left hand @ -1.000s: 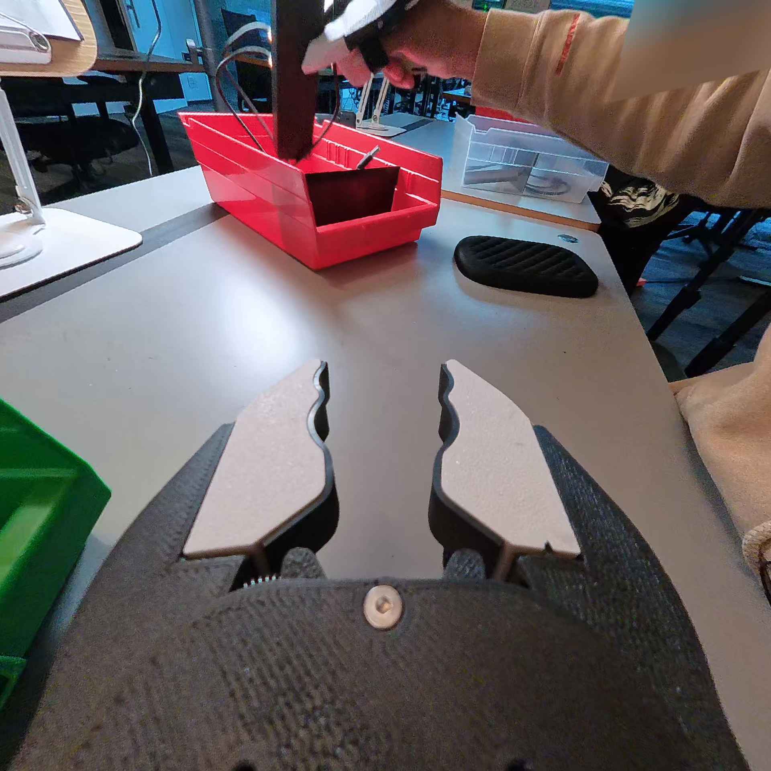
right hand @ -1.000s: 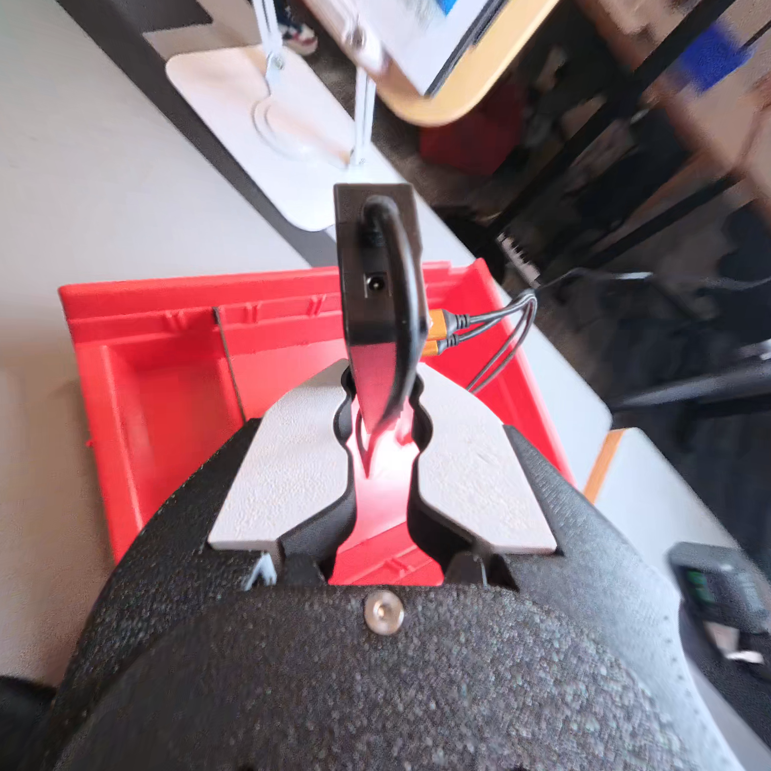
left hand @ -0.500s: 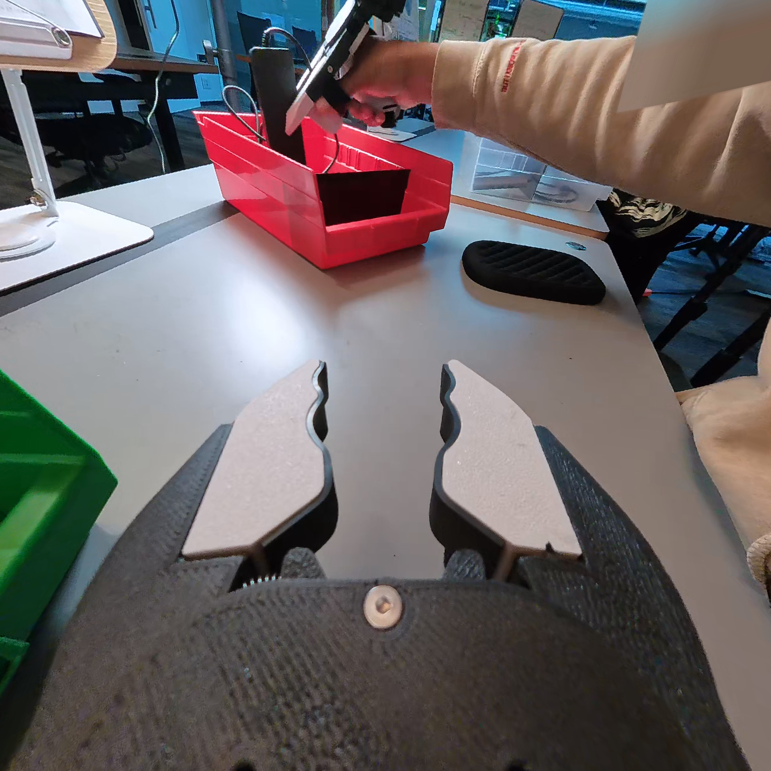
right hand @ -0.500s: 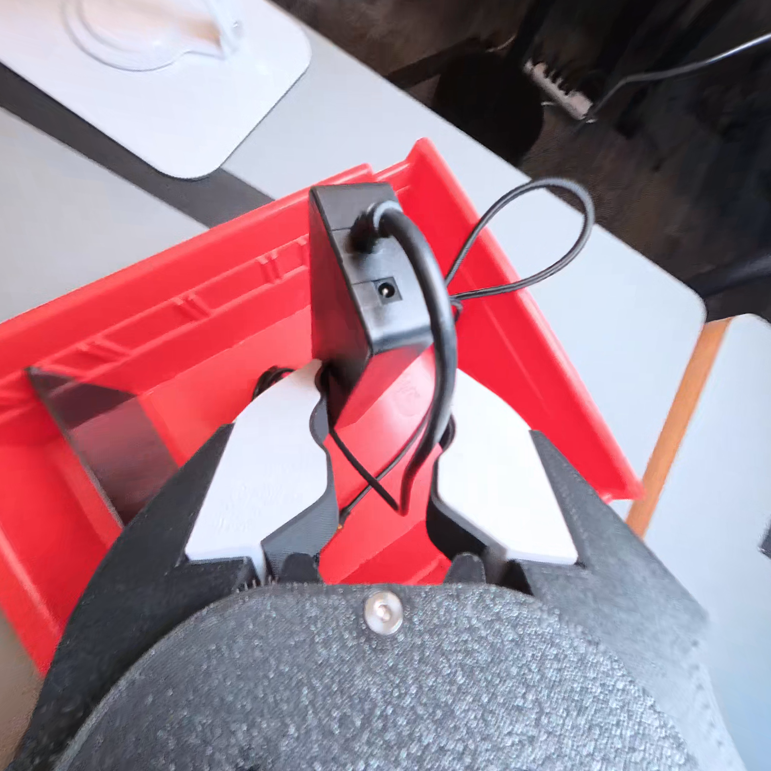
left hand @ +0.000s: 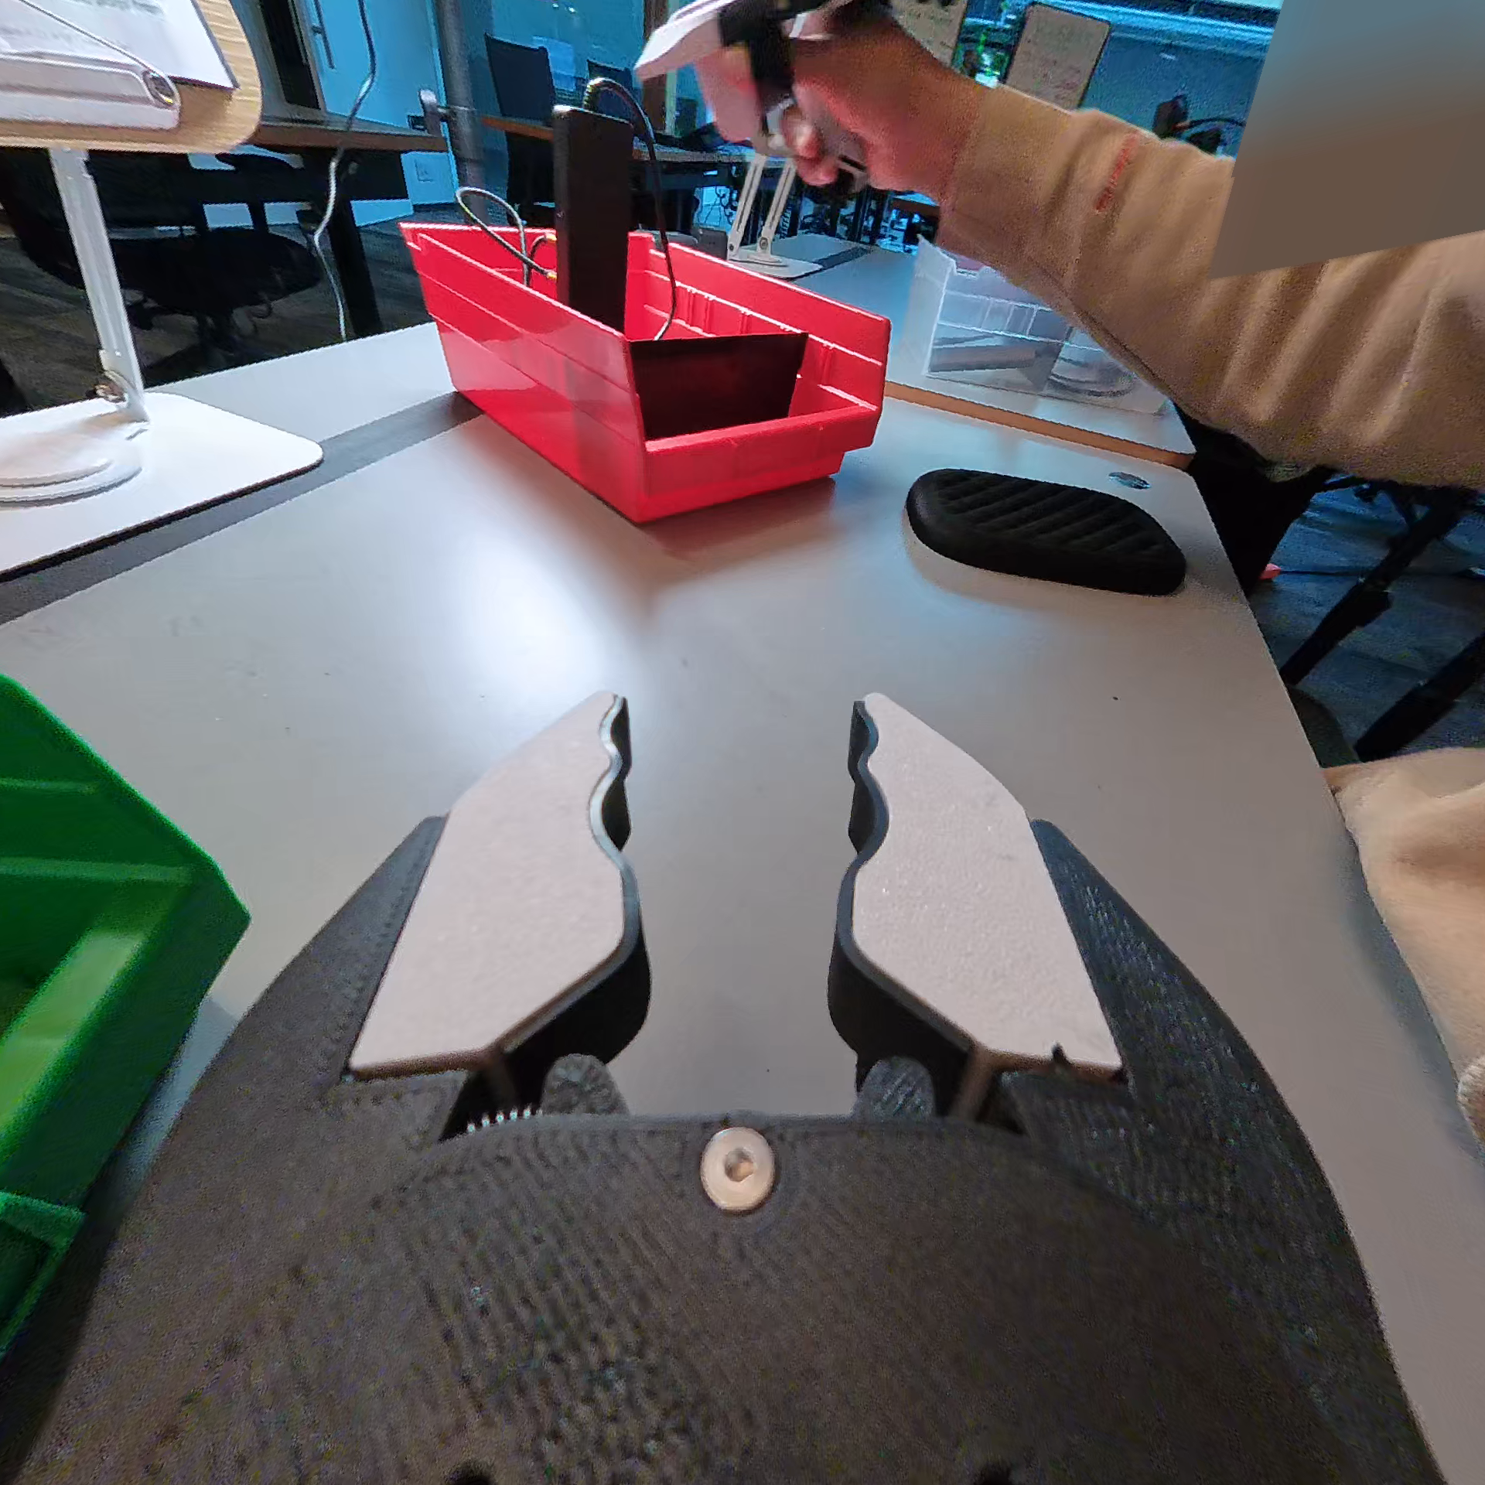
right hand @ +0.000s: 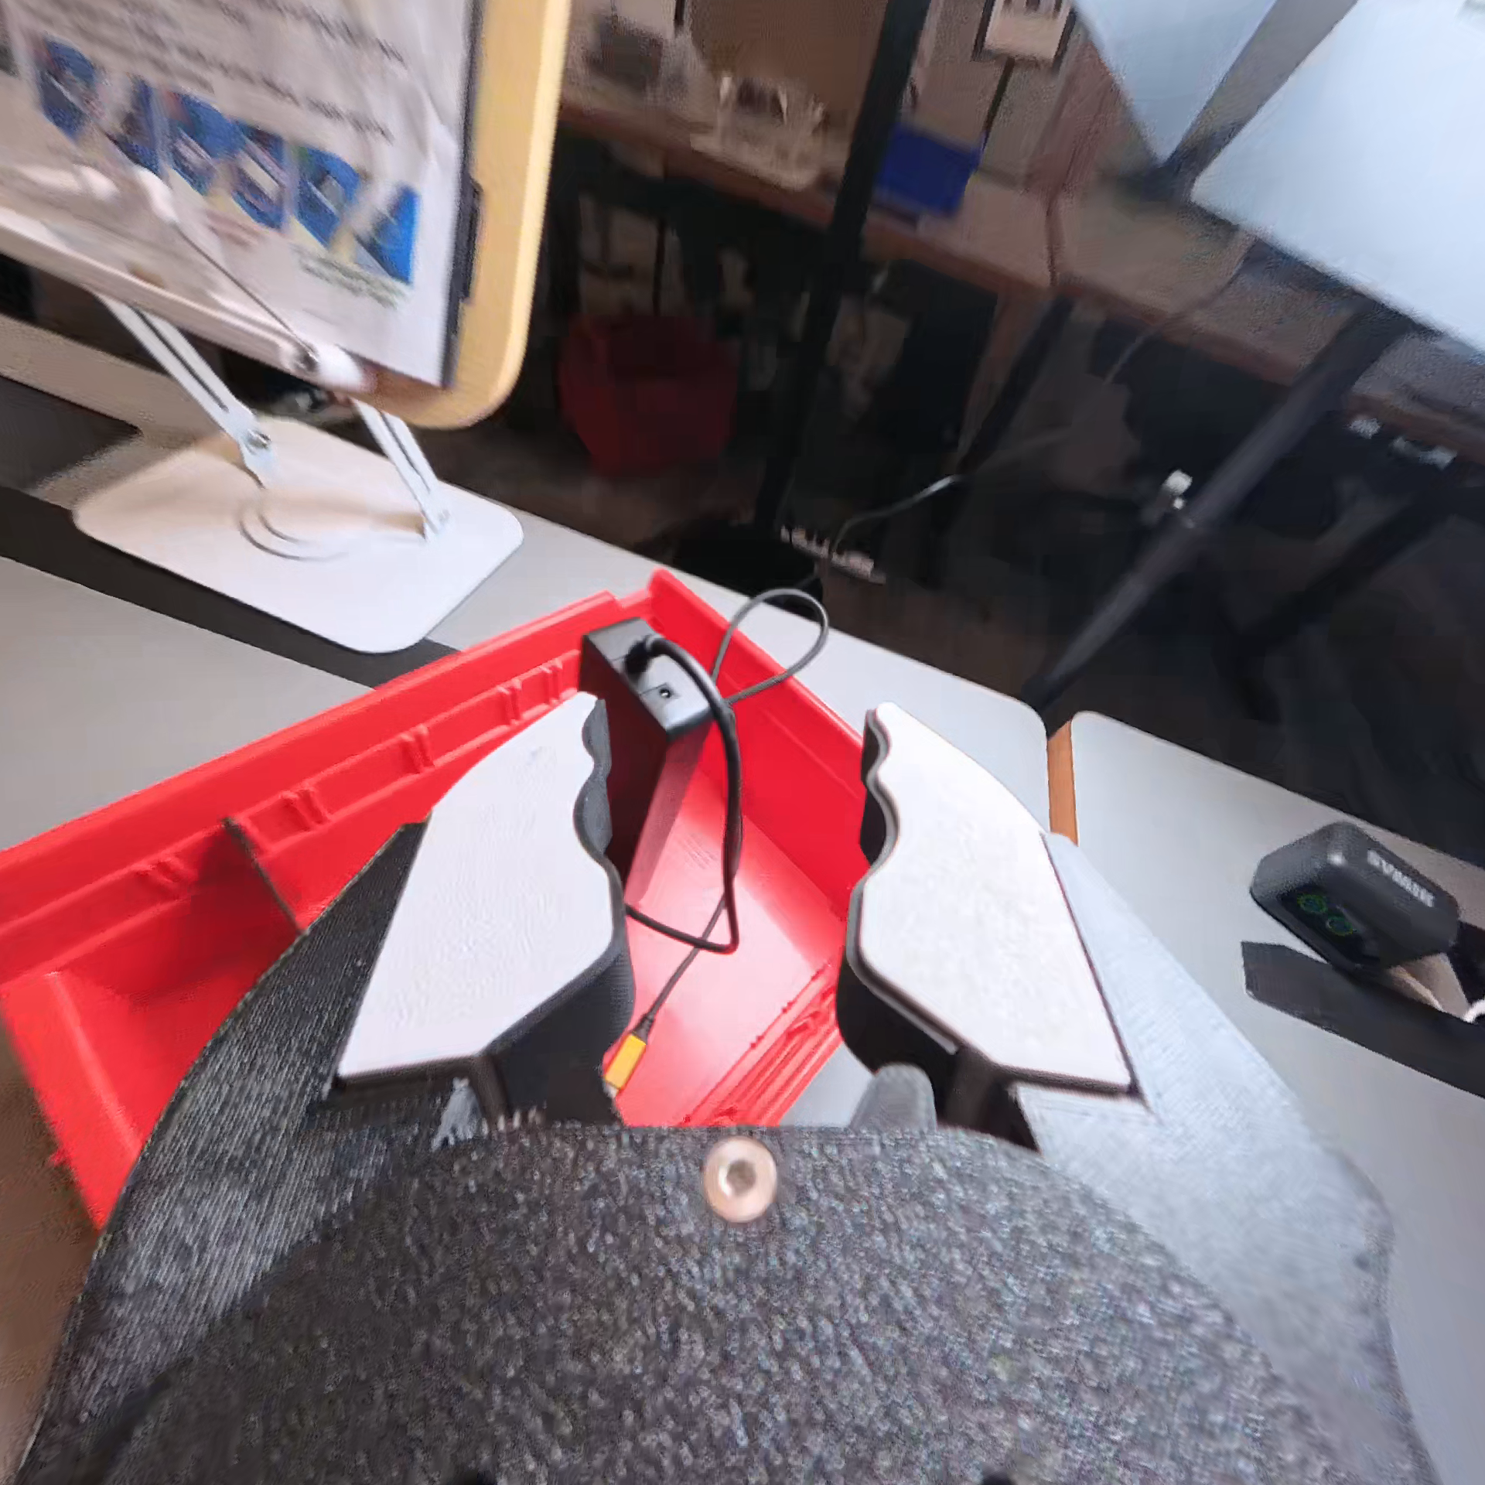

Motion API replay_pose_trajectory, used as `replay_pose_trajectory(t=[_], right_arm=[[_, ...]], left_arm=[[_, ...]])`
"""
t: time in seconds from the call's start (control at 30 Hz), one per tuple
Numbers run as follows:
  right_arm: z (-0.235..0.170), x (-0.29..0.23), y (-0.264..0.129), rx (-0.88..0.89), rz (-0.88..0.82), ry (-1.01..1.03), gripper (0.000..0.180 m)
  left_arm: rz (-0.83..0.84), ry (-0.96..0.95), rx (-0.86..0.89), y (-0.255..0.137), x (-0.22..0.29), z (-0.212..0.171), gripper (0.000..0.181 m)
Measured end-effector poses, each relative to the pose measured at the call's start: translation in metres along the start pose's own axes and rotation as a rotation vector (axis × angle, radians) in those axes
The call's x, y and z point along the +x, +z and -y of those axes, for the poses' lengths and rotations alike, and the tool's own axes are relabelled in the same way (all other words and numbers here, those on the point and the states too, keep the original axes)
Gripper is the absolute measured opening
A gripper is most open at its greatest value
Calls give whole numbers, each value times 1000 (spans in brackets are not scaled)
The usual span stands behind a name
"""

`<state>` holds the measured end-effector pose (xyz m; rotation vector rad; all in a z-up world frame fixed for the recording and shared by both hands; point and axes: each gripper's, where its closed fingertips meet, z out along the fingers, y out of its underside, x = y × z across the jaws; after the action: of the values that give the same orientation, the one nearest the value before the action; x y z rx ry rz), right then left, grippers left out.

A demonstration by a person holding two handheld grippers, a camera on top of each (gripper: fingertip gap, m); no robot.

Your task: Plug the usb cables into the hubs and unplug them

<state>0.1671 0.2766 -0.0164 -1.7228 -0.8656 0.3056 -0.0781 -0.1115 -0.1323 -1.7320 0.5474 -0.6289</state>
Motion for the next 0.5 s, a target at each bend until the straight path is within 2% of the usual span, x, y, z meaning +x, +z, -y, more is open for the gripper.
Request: replay_pose_trajectory(t=[0.1,0.2,0.33,0.5], right_arm=[[8,-42,-37,132,100,14,58],[-5,-99,-61,182,233,16,58],[-38,-166,-74,202,347,-2,59],[-64,-215,-73,243,418,0,57]], left_arm=[[35,4,7,-2,-5,2,52],[99,17,12,-5,-14,5,53],[200,26,37,-16,-30,13,53],[385,31,68,-48,-66,42,52]])
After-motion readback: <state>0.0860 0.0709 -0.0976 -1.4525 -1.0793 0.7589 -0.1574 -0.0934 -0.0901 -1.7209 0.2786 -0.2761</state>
